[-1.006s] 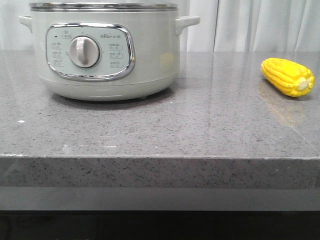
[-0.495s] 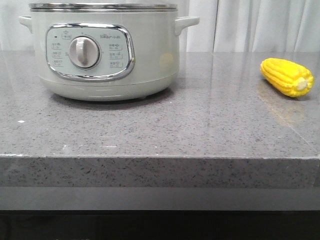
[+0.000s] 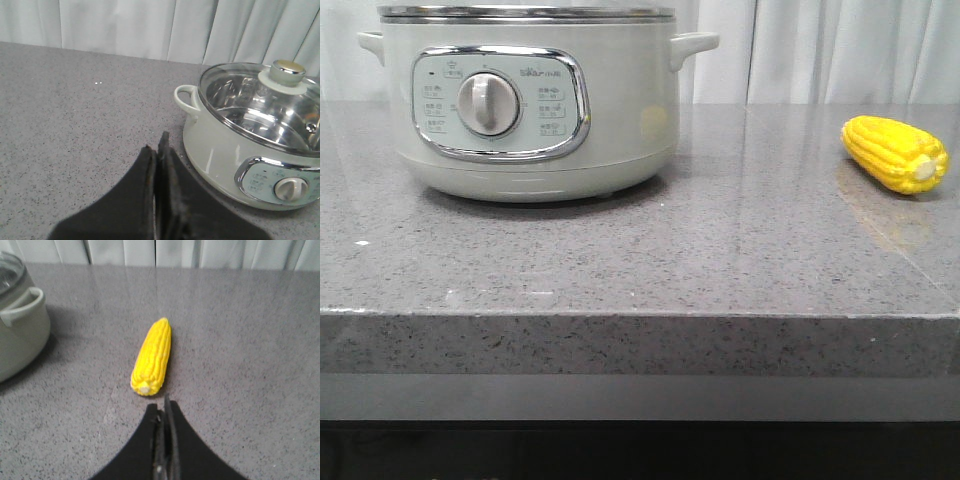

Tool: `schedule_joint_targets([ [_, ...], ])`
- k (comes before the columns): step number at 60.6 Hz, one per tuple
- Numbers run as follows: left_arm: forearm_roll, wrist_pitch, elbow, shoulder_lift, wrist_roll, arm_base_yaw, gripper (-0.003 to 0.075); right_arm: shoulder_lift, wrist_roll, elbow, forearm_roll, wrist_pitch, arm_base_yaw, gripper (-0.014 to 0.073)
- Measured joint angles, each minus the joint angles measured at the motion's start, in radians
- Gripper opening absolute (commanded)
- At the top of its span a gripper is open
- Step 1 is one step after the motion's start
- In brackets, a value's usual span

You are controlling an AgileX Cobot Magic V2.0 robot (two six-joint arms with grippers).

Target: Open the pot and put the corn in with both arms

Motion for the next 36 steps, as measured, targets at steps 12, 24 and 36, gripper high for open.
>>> schedule_joint_targets([
  [12, 0.000, 0.002, 0.006, 0.041, 0.000, 0.000, -0.0019, 0.065, 0.000, 0.004, 0.000, 0.024, 0.000, -0.0064],
  [24, 0.007, 0.002, 0.007, 0.084, 0.000, 0.000, 0.0180, 0.091, 0.000, 0.004, 0.000, 0.057, 0.000, 0.0206],
  [36, 0.038, -0.018, 0.010, 0.123, 0.000, 0.000, 0.0535, 0.098, 0.000, 0.004, 0.000, 0.060, 0.000, 0.0624],
])
